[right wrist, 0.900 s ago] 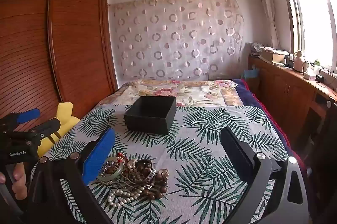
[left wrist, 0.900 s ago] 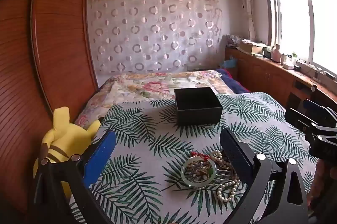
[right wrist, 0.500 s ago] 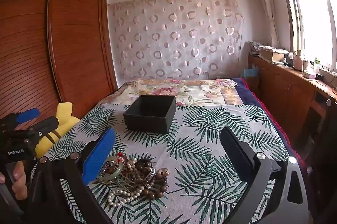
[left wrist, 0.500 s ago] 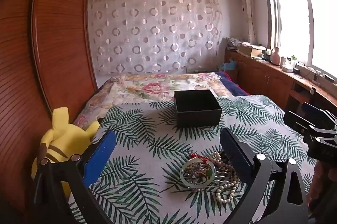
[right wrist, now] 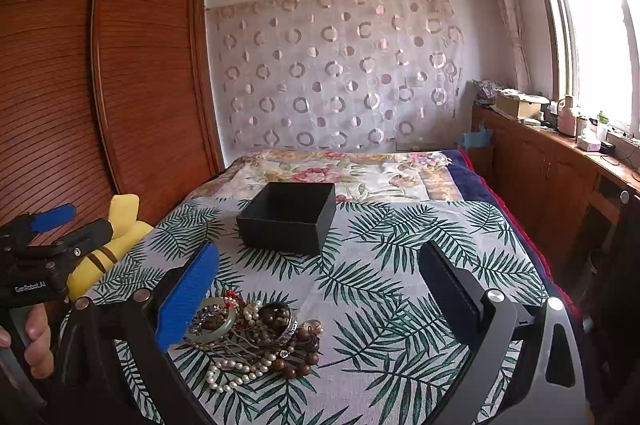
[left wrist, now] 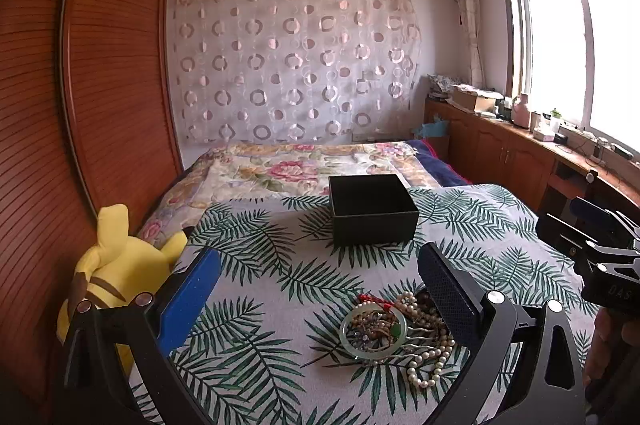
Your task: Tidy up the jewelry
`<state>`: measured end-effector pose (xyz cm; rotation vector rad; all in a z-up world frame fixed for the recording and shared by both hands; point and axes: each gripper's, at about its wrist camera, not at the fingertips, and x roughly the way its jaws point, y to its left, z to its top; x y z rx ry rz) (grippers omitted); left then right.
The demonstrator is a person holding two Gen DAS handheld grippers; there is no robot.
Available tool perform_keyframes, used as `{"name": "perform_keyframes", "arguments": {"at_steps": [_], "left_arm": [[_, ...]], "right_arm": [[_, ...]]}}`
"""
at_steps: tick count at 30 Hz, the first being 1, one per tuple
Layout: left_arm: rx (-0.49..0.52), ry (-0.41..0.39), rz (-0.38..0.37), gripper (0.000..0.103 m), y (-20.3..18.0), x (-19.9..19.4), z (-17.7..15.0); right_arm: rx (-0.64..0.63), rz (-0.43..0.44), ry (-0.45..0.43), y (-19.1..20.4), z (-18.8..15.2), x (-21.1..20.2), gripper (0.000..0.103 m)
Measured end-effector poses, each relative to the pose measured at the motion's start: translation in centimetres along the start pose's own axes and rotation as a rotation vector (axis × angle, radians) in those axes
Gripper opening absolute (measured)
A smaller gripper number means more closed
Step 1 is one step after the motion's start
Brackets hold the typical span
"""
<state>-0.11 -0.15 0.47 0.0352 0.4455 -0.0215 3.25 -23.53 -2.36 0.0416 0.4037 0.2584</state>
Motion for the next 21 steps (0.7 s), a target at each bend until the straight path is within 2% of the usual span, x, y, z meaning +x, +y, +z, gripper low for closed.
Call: {"name": "perform_keyframes", "arguments": {"at_steps": [21], "left_arm": [[-0.004, -0.013, -0.003, 0.096, 0.06, -0.36, 0.3]], "right_arm": [[-0.003, 0.002, -0.001, -0.11, -0.01, -0.05, 0.101]]}}
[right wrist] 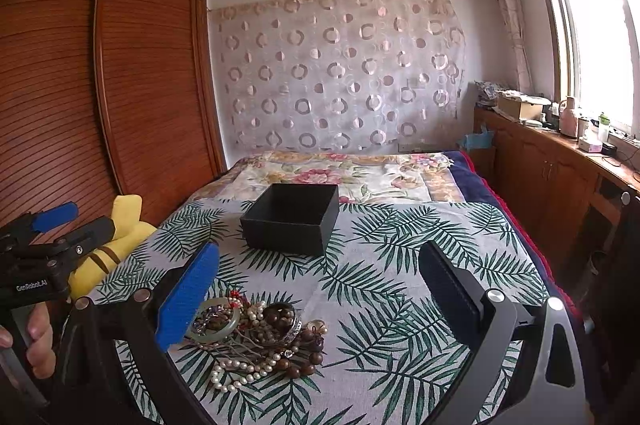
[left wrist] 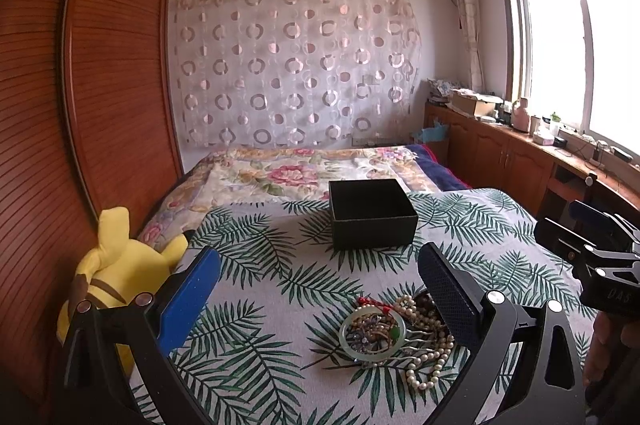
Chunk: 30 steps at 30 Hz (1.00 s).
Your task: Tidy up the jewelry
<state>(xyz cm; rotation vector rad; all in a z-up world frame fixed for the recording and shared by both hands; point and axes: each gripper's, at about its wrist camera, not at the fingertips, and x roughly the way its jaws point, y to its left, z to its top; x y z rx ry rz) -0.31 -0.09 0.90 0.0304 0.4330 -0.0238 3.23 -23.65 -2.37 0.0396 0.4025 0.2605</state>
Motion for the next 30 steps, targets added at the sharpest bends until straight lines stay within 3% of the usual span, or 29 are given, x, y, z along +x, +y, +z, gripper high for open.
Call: {"name": "perform_keyframes", "arguments": {"at_steps": [30], "left_arm": [[-0.003, -0.009, -0.001, 0.096, 0.2, -0.3, 0.2]], "right_arm": [[-0.001, 0.001, -0.002, 1.0, 0.0, -0.4, 0.101]]}}
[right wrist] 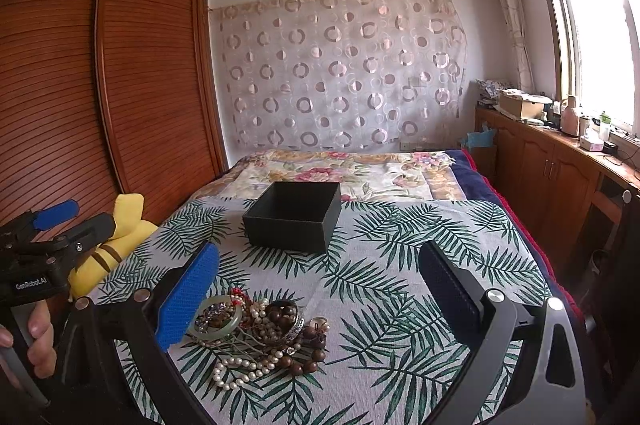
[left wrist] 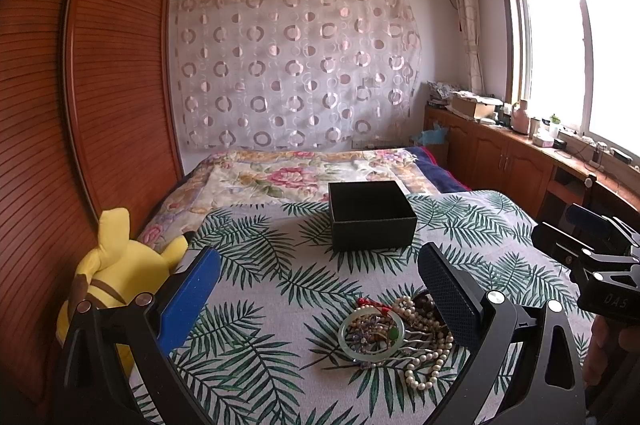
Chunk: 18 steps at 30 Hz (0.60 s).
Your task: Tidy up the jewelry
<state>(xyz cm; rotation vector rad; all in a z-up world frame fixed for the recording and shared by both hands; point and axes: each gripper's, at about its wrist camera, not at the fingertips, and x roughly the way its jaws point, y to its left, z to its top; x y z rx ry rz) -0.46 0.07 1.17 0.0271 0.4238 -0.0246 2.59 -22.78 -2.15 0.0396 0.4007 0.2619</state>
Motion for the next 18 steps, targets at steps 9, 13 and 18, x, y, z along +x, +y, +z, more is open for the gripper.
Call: {"name": "perform_keyframes", "arguments": {"at_steps": [9, 13, 18], "left_arm": [[0.001, -0.001, 0.0, 0.096, 0.05, -0.11, 0.26], [0.0, -0.002, 0.0, 0.096, 0.06, -0.1, 0.1], [0.0, 0.0, -0.001, 0.096, 0.02, -0.21, 0.05]], "right_arm": [[0.001, 0.0, 0.0, 0.04, 0.01, -0.05, 0.101], [0.0, 0.001, 0.0, -0.05, 0.0, -0.03, 0.101], [0.001, 0.002, 0.004, 0.44, -0.02, 0.19, 0.101]]}}
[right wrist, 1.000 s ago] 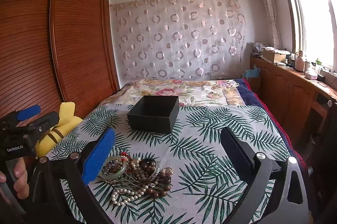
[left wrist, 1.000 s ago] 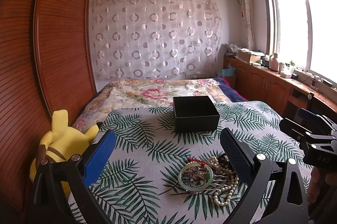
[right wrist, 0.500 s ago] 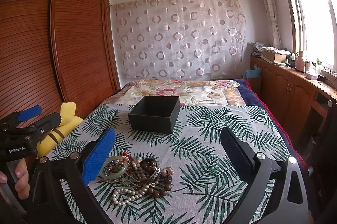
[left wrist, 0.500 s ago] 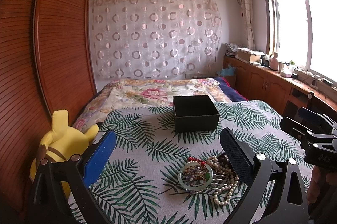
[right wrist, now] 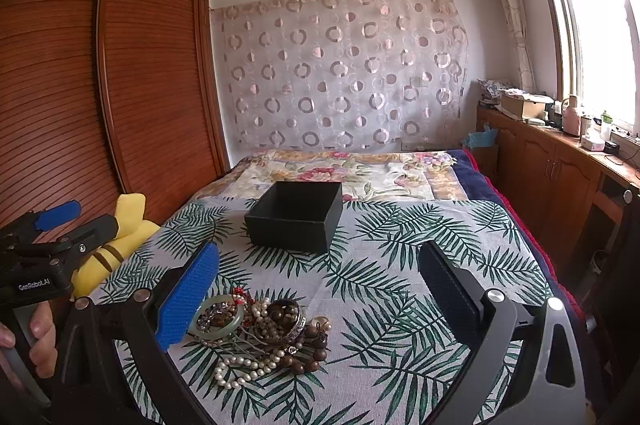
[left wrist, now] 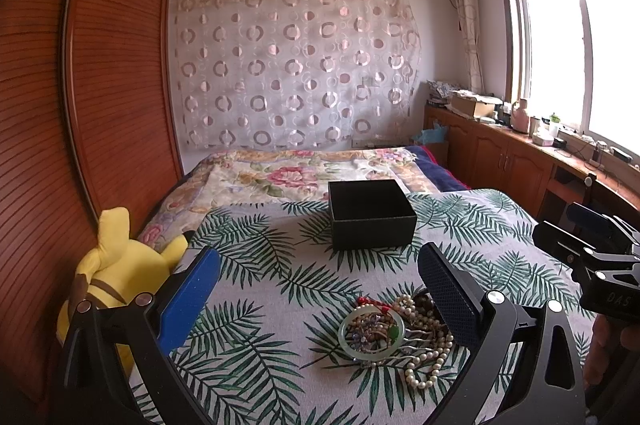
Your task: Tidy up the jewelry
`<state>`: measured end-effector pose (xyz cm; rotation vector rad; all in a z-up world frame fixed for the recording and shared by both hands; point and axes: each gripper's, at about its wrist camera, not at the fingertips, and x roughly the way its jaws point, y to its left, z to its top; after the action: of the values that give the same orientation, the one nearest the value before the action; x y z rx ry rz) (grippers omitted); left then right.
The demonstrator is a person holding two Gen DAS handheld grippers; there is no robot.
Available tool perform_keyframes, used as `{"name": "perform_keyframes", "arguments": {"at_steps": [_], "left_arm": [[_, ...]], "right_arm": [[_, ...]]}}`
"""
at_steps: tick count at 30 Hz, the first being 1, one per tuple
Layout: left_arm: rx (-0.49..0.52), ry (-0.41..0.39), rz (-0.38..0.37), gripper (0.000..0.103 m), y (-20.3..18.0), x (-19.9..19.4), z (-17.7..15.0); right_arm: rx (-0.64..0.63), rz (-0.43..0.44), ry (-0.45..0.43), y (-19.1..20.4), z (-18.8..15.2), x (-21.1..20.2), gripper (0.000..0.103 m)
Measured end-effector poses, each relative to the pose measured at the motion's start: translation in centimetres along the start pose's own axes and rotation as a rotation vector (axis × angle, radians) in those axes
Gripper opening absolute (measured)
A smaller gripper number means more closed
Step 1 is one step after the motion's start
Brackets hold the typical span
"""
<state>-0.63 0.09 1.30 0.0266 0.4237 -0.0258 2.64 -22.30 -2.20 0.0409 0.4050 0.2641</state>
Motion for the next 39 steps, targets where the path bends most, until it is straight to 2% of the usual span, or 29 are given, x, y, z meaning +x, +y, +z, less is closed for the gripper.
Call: {"name": "perform_keyframes", "arguments": {"at_steps": [5, 14, 20, 27, 33, 36, 39], "left_arm": [[0.002, 0.028, -0.014, 0.096, 0.1, 0.5, -0.5], [0.009, 0.139, -0.074, 0.095, 0.8, 3.7, -3.4], [0.019, 0.205, -0.116, 0.095, 0.7, 5.8, -5.2], [0.014, 0.3, -0.209, 0.095, -0.1, 8.4, -6.8], [0.007, 0.368, -0.292, 0.095, -1.0, 10.2, -7.3], [0.015, 0.409, -0.308, 0.087, -1.6, 11.3, -7.3], [0.017, 0.44, -0.32, 0.086, -2.0, 12.5, -7.4]], "right_arm": [[-0.007, 0.017, 0.018, 0.3, -0.6, 0.6, 0.101], [-0.011, 0.046, 0.09, -0.9, -2.6, 2.7, 0.1], [-0.012, 0.069, 0.146, -2.3, -4.2, 4.4, 0.093], [-0.038, 0.106, 0.231, -2.7, -6.4, 6.5, 0.078], [-0.042, 0.142, 0.281, -2.7, -7.8, 7.4, 0.077], [-0.039, 0.15, 0.282, -2.7, -8.0, 7.5, 0.077], [-0.047, 0.156, 0.281, -2.6, -8.2, 7.3, 0.077]]}}
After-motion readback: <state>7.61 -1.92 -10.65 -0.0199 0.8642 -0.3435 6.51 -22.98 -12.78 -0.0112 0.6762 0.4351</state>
